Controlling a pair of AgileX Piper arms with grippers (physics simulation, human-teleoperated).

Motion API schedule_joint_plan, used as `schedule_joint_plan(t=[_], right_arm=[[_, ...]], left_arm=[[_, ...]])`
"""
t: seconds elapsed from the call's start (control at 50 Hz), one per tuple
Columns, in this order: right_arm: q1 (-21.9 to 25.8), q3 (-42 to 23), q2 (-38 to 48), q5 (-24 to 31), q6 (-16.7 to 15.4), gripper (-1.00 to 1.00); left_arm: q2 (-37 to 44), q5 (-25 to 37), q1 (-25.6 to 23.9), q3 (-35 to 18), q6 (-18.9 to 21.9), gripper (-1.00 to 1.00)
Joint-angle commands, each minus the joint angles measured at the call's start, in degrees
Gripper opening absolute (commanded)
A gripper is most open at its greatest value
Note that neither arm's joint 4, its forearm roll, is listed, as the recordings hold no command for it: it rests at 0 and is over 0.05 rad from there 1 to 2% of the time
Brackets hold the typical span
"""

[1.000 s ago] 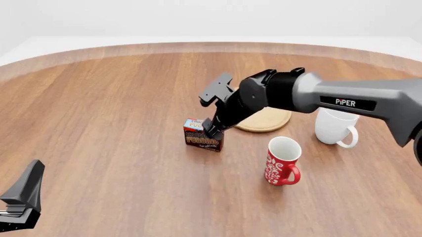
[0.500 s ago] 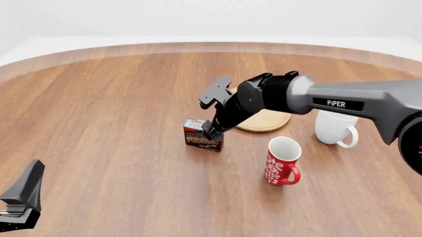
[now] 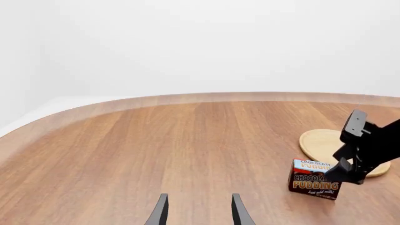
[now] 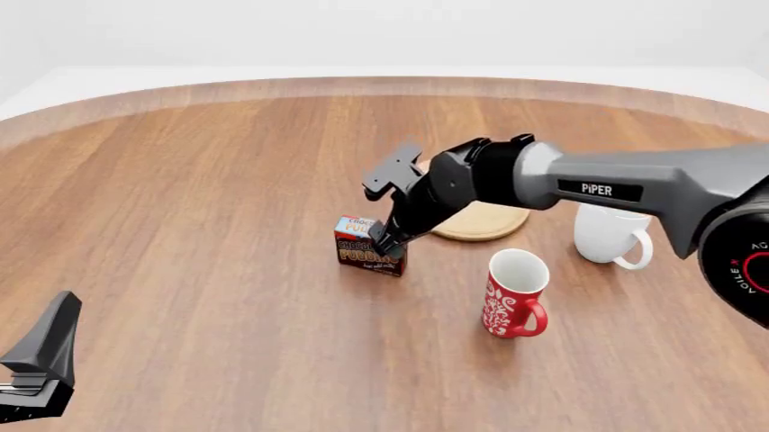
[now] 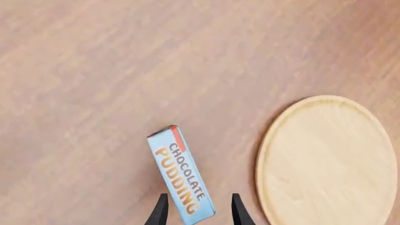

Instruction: Put the chocolate pudding to the left of the plate.

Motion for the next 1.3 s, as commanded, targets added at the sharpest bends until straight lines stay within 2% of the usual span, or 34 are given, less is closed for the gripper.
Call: schedule_joint_plan(t=[0.02, 0.6, 0.62, 0.66, 0.92, 1.08, 1.3], right_arm=[[0.1, 0.1, 0.9, -0.5, 0.2, 1.0], [0.1, -1.2, 2.7, -0.7, 0.1, 1.0], [0.3, -1.0, 2.5, -0.8, 0.3, -1.0], [2.3, 1.7, 0.8, -1.7, 1.9, -1.0], [3.6, 5.5, -4.3, -1.9, 3.1, -1.0], [3.5, 7.3, -10.3, -0.7, 2.8, -1.0], [2.1, 5.6, -15.8, 2.7, 1.4, -1.0]], left_arm=[[0.0, 0.0, 0.0, 0.0, 0.0, 1.0], [0.0, 0.0, 0.0, 0.0, 0.0, 1.0], [0.0, 0.0, 0.0, 0.0, 0.0, 1.0], [0.0, 0.0, 0.0, 0.0, 0.0, 1.0], [0.0, 0.0, 0.0, 0.0, 0.0, 1.0], [0.0, 0.0, 0.0, 0.0, 0.0, 1.0], [0.0, 0.0, 0.0, 0.0, 0.0, 1.0]])
